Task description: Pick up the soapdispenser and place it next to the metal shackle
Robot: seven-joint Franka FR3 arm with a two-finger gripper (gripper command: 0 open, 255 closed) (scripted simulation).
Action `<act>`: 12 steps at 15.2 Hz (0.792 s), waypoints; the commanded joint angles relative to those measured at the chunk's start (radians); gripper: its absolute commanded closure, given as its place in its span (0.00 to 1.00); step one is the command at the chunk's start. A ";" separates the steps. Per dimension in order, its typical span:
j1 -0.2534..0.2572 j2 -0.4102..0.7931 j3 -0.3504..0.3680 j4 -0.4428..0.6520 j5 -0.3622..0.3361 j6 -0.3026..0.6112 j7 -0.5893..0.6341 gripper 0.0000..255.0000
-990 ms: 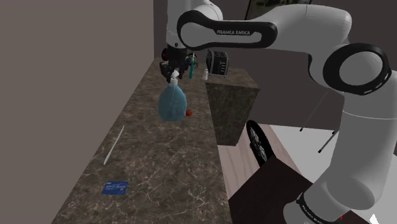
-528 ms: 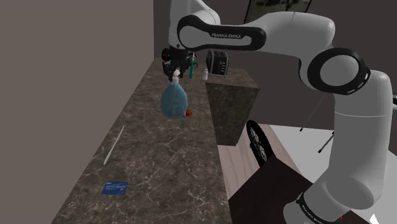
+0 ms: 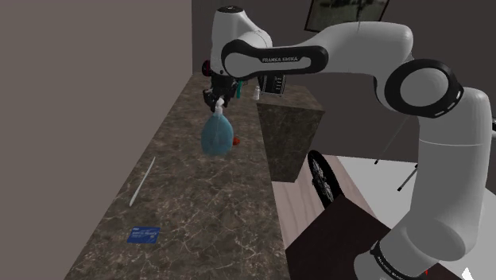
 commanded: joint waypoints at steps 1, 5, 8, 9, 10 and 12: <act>-0.004 0.003 -0.002 -0.022 -0.004 0.025 0.006 1.00; -0.008 0.009 -0.007 -0.066 -0.013 0.072 0.021 1.00; -0.010 0.016 -0.011 -0.096 -0.022 0.107 0.033 1.00; -0.011 0.019 -0.012 -0.105 -0.025 0.118 0.036 1.00; -0.011 0.020 -0.013 -0.109 -0.026 0.123 0.038 1.00; -0.011 0.020 -0.013 -0.109 -0.026 0.123 0.038 1.00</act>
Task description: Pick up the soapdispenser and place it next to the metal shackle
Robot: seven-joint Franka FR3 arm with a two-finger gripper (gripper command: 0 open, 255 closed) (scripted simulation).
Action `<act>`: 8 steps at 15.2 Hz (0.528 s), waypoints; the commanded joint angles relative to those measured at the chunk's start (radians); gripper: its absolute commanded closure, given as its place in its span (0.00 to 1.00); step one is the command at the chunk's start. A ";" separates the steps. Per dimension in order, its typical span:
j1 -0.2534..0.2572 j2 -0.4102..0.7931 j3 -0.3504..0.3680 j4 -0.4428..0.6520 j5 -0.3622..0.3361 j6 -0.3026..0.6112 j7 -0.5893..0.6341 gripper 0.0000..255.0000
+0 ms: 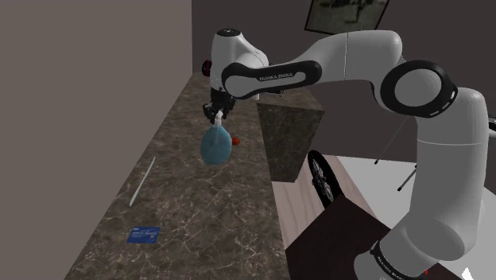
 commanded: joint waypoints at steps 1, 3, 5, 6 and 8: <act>0.000 -0.001 0.000 -0.002 0.000 0.002 0.001 1.00; 0.000 -0.001 0.000 -0.002 0.000 0.002 0.001 1.00; 0.000 -0.001 0.000 -0.002 0.000 0.002 0.001 1.00; 0.000 -0.001 0.000 -0.002 0.000 0.002 0.001 0.00; 0.000 0.000 0.000 -0.001 0.000 0.002 0.001 0.00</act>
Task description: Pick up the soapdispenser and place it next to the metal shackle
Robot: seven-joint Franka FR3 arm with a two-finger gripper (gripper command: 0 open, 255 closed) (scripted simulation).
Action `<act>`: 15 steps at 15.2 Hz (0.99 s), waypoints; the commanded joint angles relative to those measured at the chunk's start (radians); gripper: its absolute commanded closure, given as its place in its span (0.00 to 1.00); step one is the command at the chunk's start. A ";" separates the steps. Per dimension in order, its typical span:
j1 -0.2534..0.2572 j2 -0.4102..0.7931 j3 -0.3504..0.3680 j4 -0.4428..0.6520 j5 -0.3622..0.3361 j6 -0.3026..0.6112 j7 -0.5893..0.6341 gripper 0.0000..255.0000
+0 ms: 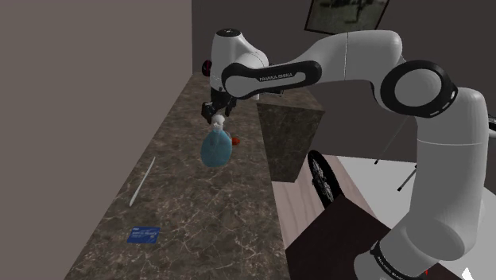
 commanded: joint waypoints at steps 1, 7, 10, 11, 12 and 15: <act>0.000 0.000 0.000 0.000 0.000 0.000 0.000 0.00; 0.002 -0.054 0.020 0.042 0.033 -0.090 -0.019 0.00; 0.002 -0.054 0.020 0.041 0.033 -0.090 -0.019 0.00; 0.002 -0.054 0.020 0.041 0.033 -0.090 -0.019 0.00; 0.002 -0.054 0.020 0.042 0.033 -0.090 -0.019 0.00; 0.002 -0.054 0.020 0.042 0.033 -0.090 -0.019 0.00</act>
